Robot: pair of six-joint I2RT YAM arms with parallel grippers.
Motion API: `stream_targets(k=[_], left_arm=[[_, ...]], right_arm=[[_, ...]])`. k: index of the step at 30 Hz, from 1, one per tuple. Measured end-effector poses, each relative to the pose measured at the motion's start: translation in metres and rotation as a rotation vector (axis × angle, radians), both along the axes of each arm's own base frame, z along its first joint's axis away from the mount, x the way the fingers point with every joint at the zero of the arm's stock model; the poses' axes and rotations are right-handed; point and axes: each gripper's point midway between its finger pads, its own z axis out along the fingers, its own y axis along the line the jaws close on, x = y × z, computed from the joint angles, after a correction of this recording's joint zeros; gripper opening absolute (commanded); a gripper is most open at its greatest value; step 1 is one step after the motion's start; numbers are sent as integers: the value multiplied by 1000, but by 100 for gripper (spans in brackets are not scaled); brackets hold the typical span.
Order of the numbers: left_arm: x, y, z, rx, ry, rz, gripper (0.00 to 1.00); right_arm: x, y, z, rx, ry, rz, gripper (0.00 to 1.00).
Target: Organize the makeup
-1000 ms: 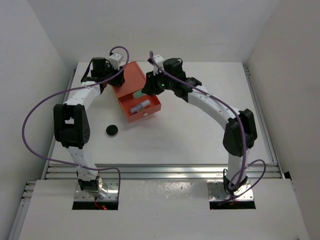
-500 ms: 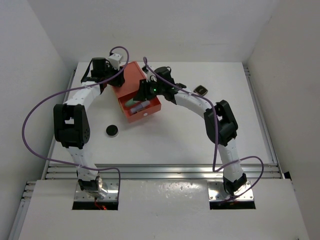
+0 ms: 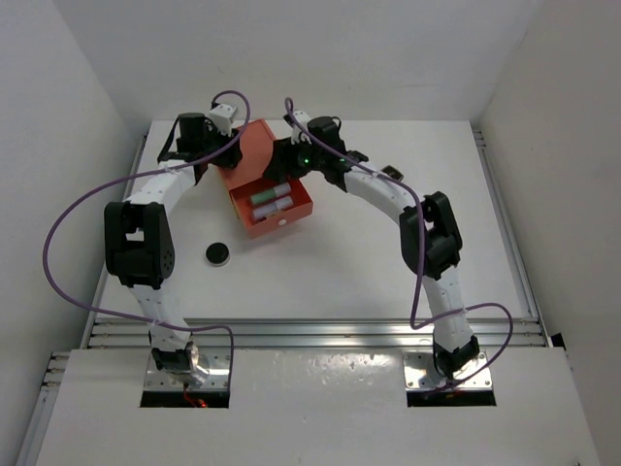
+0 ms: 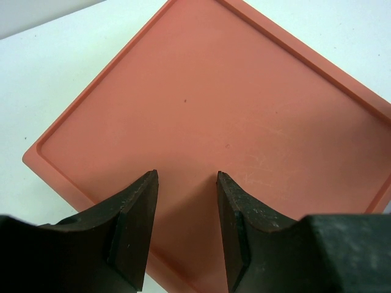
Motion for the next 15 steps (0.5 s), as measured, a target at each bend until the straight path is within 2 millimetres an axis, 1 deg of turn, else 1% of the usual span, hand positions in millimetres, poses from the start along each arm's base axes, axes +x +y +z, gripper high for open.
stream_targets(k=[4, 7, 10, 11, 12, 14, 15], left_arm=[[1, 0, 0, -5, -9, 4, 49], [2, 0, 0, -8, -16, 6, 49], [3, 0, 0, -12, -20, 8, 49], [3, 0, 0, -13, -21, 9, 49], [3, 0, 0, -14, -21, 10, 49], [3, 0, 0, -15, -21, 12, 49], [3, 1, 0, -17, -21, 14, 49]], right_arm=[[11, -2, 16, -2, -64, -6, 67], [14, -3, 19, -14, -89, -8, 65], [12, -9, 17, -52, -97, -22, 59], [7, -14, 17, -75, -96, -37, 57], [-4, -25, 14, -118, -92, -60, 54], [-21, -37, 15, -166, -101, -84, 49], [-37, -47, 15, -202, -105, -92, 39]])
